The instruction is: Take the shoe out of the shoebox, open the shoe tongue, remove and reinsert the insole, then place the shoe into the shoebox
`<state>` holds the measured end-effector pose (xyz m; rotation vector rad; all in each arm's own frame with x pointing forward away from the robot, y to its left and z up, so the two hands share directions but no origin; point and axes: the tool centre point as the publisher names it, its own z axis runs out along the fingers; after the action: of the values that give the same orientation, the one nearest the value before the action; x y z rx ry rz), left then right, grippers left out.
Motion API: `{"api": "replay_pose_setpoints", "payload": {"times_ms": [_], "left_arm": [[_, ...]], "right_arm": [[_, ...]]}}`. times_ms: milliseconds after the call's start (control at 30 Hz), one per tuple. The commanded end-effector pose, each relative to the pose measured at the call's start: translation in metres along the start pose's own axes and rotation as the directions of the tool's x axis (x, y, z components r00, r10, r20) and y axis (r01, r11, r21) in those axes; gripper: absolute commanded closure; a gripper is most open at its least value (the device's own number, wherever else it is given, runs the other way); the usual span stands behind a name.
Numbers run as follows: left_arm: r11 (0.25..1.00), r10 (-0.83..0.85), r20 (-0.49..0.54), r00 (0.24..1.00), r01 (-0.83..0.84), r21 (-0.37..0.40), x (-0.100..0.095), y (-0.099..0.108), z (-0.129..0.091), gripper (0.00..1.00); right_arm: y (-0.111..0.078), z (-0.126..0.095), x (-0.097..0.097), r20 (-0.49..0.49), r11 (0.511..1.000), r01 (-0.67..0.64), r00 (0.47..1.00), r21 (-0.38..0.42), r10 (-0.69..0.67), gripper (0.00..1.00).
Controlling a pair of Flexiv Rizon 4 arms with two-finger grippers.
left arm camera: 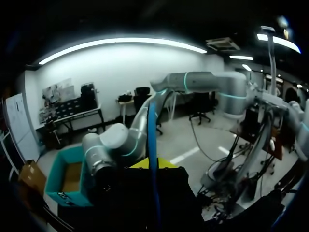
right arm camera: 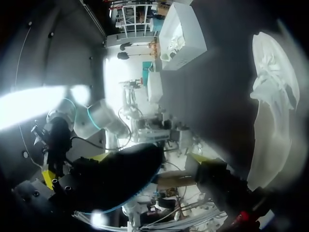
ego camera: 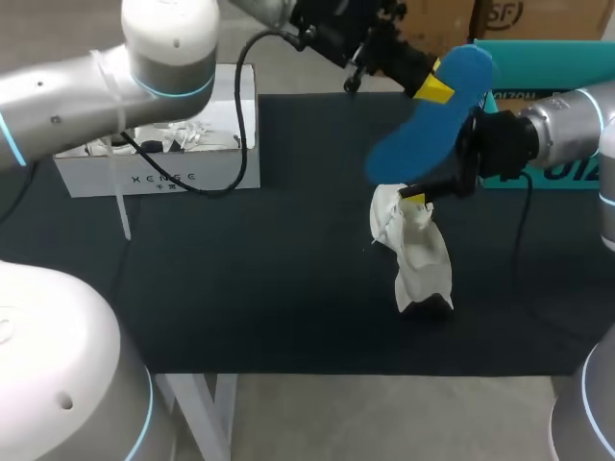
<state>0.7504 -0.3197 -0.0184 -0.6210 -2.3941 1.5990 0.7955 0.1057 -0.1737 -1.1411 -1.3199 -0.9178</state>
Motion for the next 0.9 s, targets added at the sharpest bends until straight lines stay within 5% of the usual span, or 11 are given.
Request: {"api": "replay_pose_setpoints", "payload": {"times_ms": [33, 233, 900], "left_arm": [[0.998, 0.030, -0.018, 0.999, -0.031, -0.054, -0.012, 0.003, 0.009, 1.00], [0.997, -0.074, -0.038, 0.997, 0.074, -0.001, -0.023, -0.003, 0.007, 1.00], [0.997, -0.074, -0.038, 0.997, 0.074, -0.001, -0.023, -0.003, 0.007, 1.00]], "right_arm": [[0.000, 0.001, 0.000, 0.001, 1.000, 0.000, 1.000, -0.001, 0.000, 0.00], [0.000, 0.001, 0.000, 0.001, 1.000, 0.000, 1.000, -0.001, 0.000, 0.00], [0.000, 0.001, 0.000, 0.001, 1.000, 0.000, 1.000, -0.001, 0.000, 0.00]]}}
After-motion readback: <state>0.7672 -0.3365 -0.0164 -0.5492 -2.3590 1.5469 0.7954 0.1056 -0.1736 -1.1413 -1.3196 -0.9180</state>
